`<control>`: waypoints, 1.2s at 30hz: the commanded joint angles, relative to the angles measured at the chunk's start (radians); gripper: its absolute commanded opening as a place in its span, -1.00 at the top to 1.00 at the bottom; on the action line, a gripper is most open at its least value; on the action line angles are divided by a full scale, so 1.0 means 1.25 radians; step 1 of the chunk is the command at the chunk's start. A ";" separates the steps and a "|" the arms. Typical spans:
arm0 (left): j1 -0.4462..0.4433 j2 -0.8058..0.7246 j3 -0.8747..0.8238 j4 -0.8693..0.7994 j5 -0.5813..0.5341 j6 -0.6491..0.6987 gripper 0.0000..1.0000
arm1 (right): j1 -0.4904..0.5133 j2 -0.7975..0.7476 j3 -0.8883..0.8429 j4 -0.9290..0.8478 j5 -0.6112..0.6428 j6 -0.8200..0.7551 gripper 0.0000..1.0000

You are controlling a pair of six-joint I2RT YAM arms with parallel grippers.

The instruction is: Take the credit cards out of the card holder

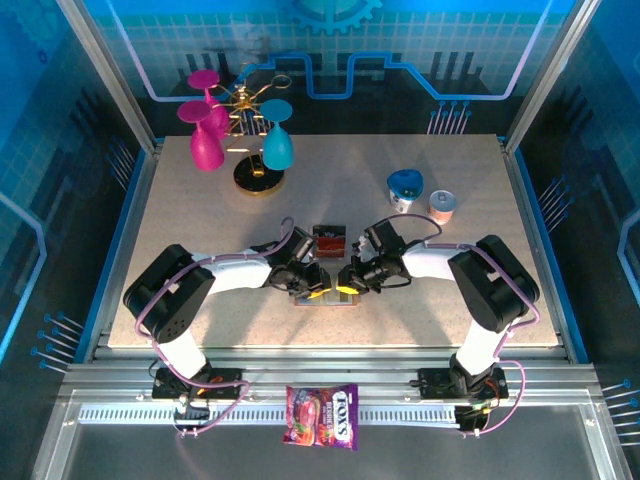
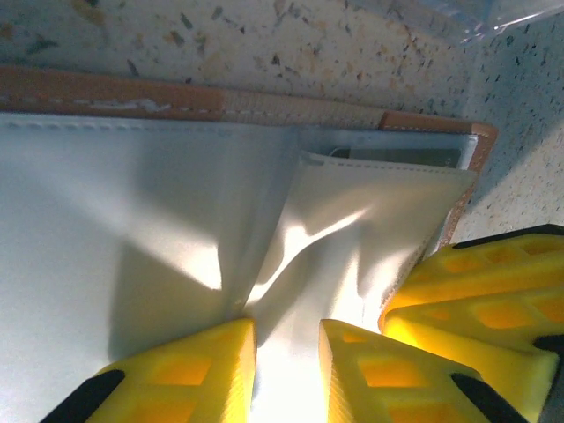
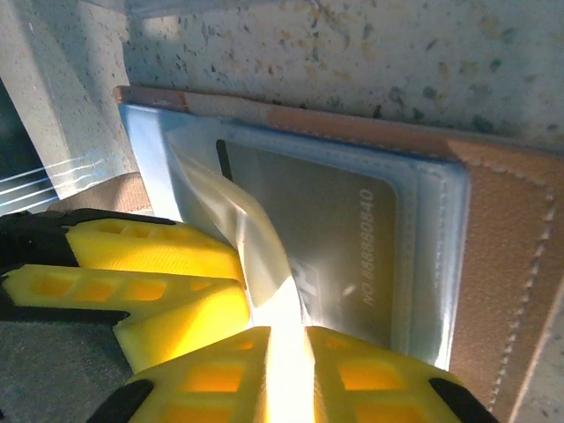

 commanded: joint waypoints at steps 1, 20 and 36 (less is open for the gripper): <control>0.006 0.017 -0.019 0.001 0.010 -0.010 0.47 | 0.017 0.000 0.030 -0.061 0.040 -0.022 0.41; 0.008 0.017 -0.019 0.004 0.016 -0.011 0.48 | 0.034 0.018 0.079 -0.097 0.049 -0.046 0.37; 0.015 -0.166 0.008 -0.045 -0.039 0.025 0.35 | 0.035 -0.017 0.092 -0.092 0.035 -0.024 0.41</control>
